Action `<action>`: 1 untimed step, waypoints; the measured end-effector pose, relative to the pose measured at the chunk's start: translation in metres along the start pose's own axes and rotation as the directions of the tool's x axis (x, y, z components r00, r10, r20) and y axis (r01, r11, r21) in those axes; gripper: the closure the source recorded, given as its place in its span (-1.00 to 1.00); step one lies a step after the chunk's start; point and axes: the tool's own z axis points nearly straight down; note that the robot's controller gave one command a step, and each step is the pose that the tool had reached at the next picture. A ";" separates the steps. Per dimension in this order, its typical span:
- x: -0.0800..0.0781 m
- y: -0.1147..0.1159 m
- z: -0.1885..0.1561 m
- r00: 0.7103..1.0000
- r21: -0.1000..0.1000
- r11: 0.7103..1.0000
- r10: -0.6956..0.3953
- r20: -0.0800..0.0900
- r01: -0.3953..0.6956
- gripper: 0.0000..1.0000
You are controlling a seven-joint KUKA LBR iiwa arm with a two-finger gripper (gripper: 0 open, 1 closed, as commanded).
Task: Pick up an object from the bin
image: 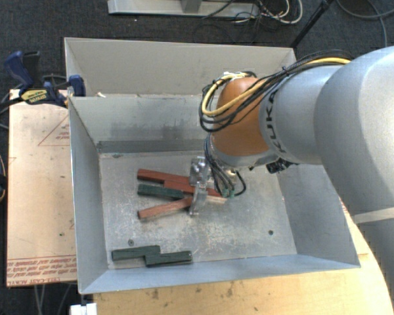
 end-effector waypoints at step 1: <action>0.000 0.000 0.000 1.000 0.000 1.000 0.000 0.000 0.000 1.00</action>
Offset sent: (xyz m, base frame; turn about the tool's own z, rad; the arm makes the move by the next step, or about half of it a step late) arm 0.0001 0.0001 0.0910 0.0000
